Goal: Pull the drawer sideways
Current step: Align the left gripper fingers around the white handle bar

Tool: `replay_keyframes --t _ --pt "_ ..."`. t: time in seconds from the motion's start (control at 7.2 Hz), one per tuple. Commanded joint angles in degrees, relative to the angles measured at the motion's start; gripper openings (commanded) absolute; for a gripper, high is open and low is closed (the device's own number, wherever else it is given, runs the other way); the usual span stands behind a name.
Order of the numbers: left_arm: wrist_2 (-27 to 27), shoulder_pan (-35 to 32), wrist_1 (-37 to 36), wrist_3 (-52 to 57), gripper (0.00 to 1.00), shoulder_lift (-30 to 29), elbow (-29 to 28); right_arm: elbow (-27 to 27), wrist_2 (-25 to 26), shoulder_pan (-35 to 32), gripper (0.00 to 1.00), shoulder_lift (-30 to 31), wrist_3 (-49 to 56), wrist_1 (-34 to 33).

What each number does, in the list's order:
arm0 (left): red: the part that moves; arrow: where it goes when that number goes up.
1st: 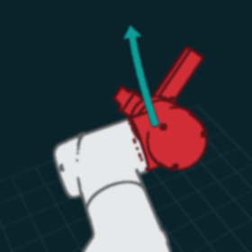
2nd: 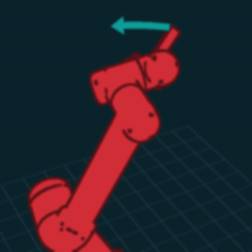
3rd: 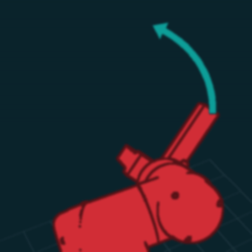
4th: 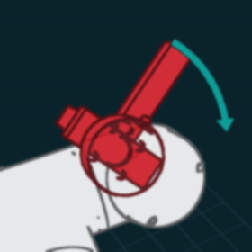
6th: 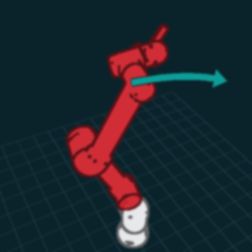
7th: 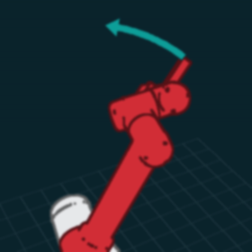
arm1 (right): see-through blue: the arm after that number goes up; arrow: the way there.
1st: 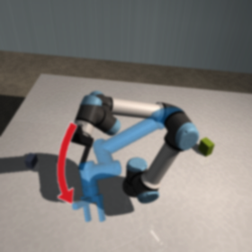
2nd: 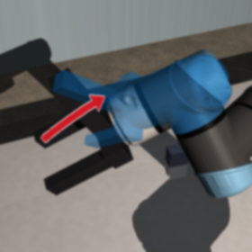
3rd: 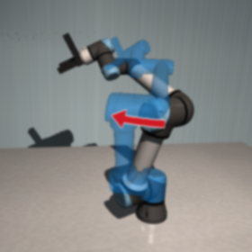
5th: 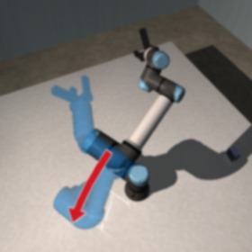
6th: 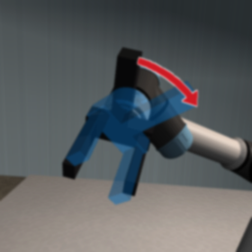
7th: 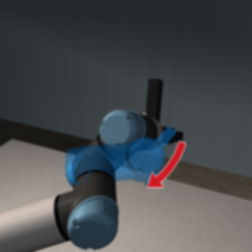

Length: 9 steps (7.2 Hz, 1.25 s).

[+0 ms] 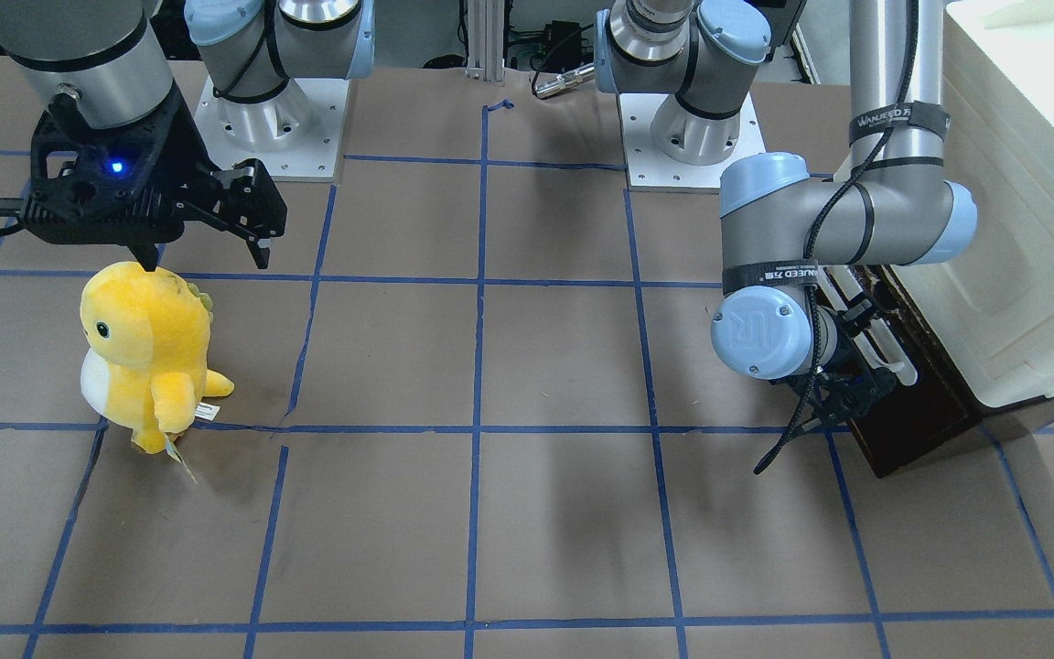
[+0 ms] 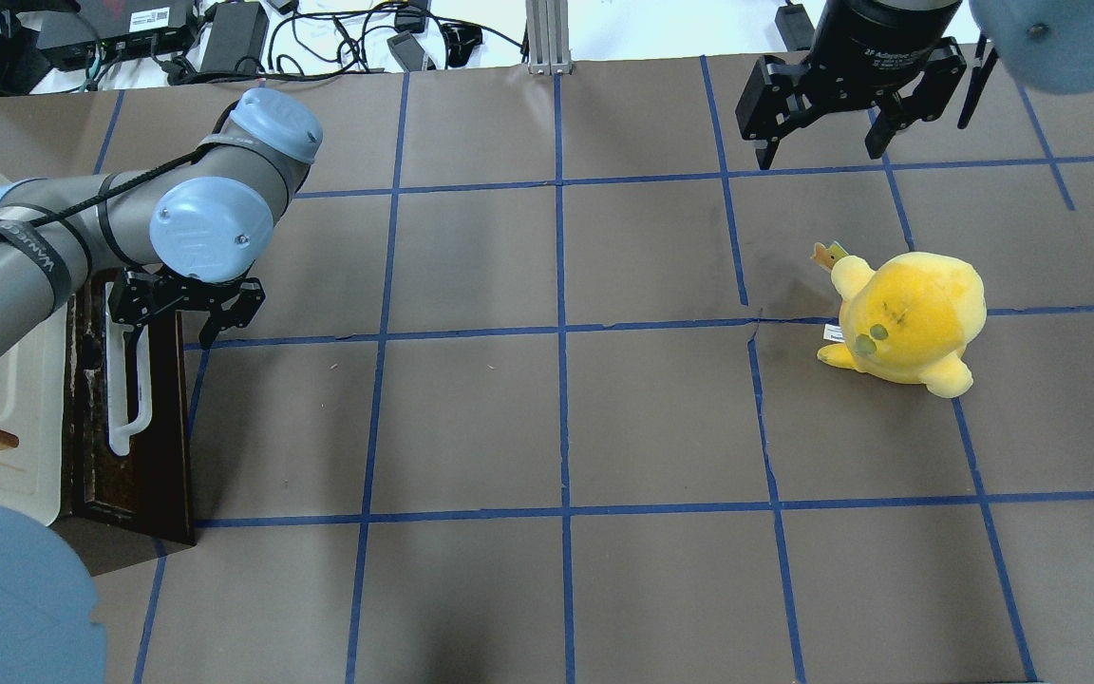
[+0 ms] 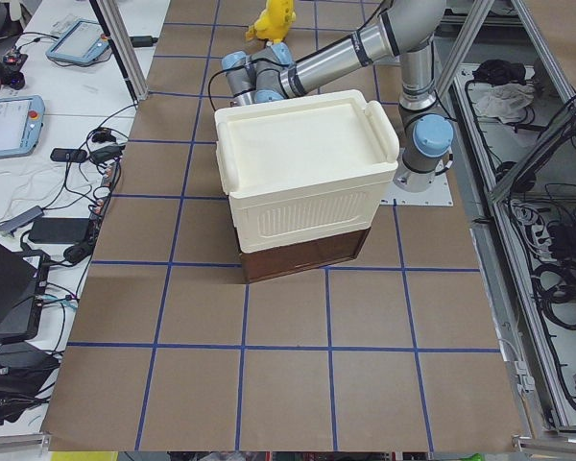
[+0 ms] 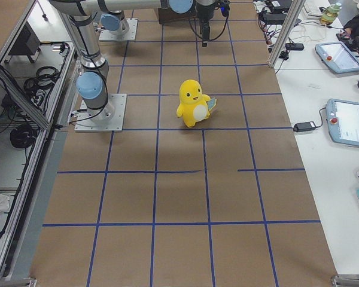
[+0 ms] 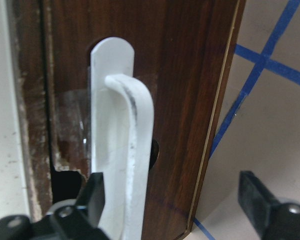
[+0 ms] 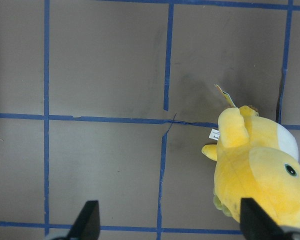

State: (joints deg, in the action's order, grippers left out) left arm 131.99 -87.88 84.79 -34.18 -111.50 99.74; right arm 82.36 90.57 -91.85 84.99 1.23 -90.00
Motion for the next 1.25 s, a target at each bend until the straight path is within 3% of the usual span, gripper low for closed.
replay_keyframes --t 0.0,0.42,1.11 --pt "0.2 0.0 1.7 0.0 0.82 0.4 -0.1 0.0 0.0 0.0 1.0 0.0 0.0 0.0" --pt "0.3 0.0 2.2 0.1 0.67 0.6 0.2 0.0 0.0 0.0 1.0 0.0 0.0 0.0" --pt "0.4 0.1 4.0 0.1 0.67 0.9 0.3 0.0 0.0 0.0 1.0 0.0 0.0 0.0"
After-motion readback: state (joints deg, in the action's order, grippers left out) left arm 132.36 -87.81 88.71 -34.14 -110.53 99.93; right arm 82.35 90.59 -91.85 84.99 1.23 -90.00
